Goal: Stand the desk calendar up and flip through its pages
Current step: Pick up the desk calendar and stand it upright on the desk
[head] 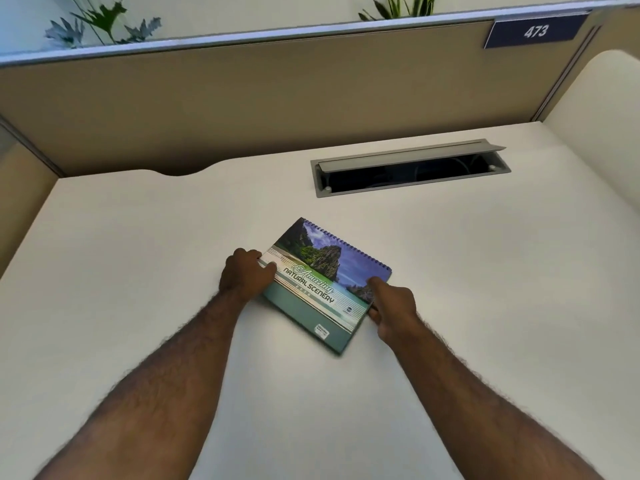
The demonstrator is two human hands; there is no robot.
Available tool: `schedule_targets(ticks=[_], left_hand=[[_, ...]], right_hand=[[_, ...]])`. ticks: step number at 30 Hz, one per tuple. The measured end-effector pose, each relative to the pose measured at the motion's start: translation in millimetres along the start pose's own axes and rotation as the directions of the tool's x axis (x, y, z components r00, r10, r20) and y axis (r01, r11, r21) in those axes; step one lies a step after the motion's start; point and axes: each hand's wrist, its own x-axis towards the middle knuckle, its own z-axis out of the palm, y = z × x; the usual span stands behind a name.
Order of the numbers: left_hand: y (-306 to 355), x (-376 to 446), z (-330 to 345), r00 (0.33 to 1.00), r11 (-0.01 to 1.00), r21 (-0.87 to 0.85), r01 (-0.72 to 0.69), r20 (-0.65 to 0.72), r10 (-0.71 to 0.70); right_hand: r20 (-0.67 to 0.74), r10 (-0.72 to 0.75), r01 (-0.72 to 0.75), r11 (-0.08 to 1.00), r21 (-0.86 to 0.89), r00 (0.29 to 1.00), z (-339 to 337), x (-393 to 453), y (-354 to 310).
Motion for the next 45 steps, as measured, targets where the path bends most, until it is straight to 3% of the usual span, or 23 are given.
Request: schedule_targets(ticks=[9,14,21,28,36,45], left_hand=[[-14,-11,-19,0.989,0.957,-0.251,0.142,0.074,-0.128],[-22,-21,-31,0.975,0.871,-0.443,0.215,0.151,-0.163],[-18,-7,-61,0.980,0.718,-0.667,0.198,0.129,-0.151],[-5,33,-85,0.998,0.721,-0.690,0.062,0.021,-0.065],[-3,91,-83,0.998,0.753,-0.657,-0.022,-0.059,-0.022],[-8,155,-70,0.993,0.821,-0.569,-0.053,-0.118,-0.018]], right_hand=[[0.128,0.004,-0.005,1.000,0.013,0.992,4,-11,-16],[0.250,0.021,-0.019,1.000,-0.011,0.968,16,-16,-32],[0.427,-0.117,0.172,0.981,-0.094,0.897,58,-13,-75],[0.544,-0.438,0.582,0.804,-0.119,0.716,116,8,-116],[0.620,-0.487,0.705,0.693,-0.154,0.615,166,55,-143],[0.619,-0.523,0.753,0.633,-0.178,0.586,206,106,-141]])
